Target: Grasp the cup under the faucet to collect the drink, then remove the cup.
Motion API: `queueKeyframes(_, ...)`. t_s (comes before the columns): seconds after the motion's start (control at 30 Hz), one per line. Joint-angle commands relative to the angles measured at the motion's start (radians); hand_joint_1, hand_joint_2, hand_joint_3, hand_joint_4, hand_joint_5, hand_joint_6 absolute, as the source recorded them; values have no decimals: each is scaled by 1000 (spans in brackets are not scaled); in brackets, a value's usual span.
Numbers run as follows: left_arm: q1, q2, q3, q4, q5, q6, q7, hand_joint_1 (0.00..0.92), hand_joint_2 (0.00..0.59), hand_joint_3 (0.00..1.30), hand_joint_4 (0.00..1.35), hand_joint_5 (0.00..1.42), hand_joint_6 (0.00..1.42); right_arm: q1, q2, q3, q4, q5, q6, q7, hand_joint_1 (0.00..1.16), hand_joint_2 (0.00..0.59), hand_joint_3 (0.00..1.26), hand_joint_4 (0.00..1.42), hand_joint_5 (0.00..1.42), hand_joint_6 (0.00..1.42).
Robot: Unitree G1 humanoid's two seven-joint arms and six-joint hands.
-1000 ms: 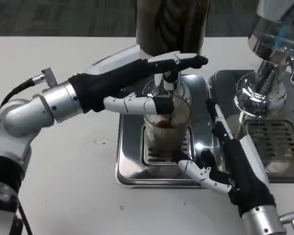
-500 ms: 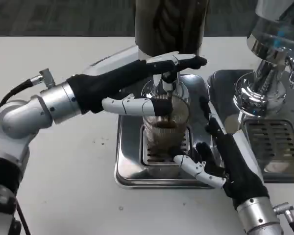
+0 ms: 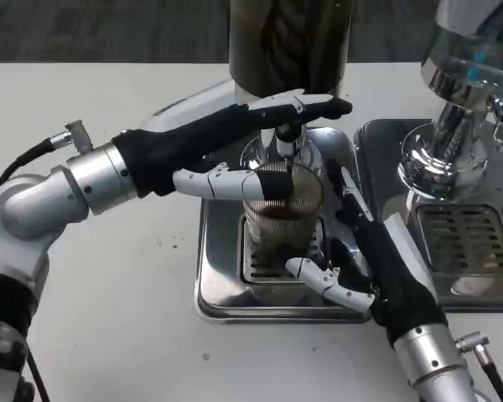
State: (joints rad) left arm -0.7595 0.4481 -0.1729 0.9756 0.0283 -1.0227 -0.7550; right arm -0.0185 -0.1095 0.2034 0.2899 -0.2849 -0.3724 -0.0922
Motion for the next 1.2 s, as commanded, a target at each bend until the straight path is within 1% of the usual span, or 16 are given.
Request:
queueKeyframes(0.03,41,29,-11,21,34,44,-17,0,61,146,38,21,0,-18,8,-4,20,13,-21,9,654,217,0,0,0,78)
queueKeyframes(0.3,49,29,-6,12,15,46,-16,0,56,147,38,21,0,-26,13,-5,26,17,-22,20,654,217,0,0,0,78)
queueKeyframes(0.43,51,20,3,10,-17,62,-36,0,56,144,38,21,0,-32,17,-3,30,15,-22,24,654,217,0,0,0,78)
queueKeyframes(0.57,52,8,26,13,-74,94,-71,0,62,139,38,28,0,-34,21,-2,33,10,-23,22,654,217,0,0,0,79)
queueKeyframes(0.6,52,5,32,13,-86,102,-79,0,63,140,38,30,0,-34,22,-2,34,10,-24,21,649,228,0,0,0,79)
queueKeyframes(0.77,50,-13,67,10,-147,138,-125,0,63,138,39,32,3,-31,23,-2,37,6,-25,17,645,233,0,0,0,80)
queueKeyframes(0.83,48,-20,80,7,-169,149,-143,0,63,121,37,33,6,-29,24,-2,37,5,-25,15,644,233,0,0,0,80)
queueKeyframes(1.2,45,-57,156,-14,-263,236,-244,0,68,115,26,44,28,-16,31,-2,34,3,-31,7,643,234,0,0,0,80)
